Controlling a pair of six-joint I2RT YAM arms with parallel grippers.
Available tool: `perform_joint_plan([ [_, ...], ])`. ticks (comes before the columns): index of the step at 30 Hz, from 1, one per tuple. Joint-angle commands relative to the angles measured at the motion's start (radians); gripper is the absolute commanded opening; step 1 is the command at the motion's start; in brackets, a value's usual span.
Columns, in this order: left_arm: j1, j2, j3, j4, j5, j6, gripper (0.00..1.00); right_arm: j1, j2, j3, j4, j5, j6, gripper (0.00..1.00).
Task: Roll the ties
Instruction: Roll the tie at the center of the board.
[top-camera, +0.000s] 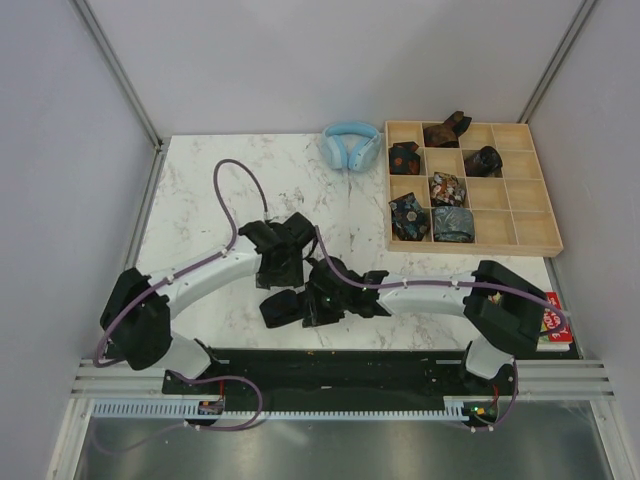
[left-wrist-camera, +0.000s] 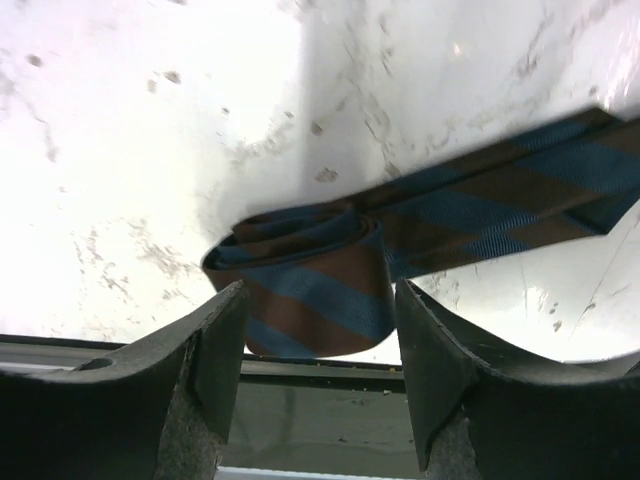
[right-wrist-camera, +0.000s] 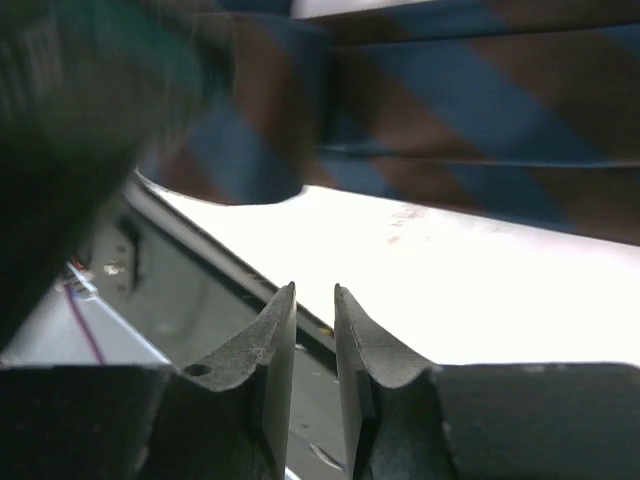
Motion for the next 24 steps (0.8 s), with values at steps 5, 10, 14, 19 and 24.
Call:
perform_joint_plan([
  [5,0.238,-0.084,-0.07,0.159,0.093,0.163,0.51,0.085,-0.011,-0.05,0.256,0.024,0.085,0.3],
  [10,0.3,-0.018,-0.086,0.222,0.197,0.224,0.34,0.1,0.051,-0.104,0.457,-0.007,0.131,0.29],
  [14,0.317,0.034,-0.09,0.241,0.245,0.249,0.28,0.106,0.099,-0.104,0.526,0.004,0.124,0.28],
  [19,0.326,0.069,-0.11,0.241,0.32,0.259,0.22,0.105,0.151,-0.1,0.587,0.018,0.082,0.28],
  [24,0.329,0.072,-0.138,0.239,0.377,0.255,0.22,0.102,0.174,-0.113,0.621,0.054,0.059,0.28],
])
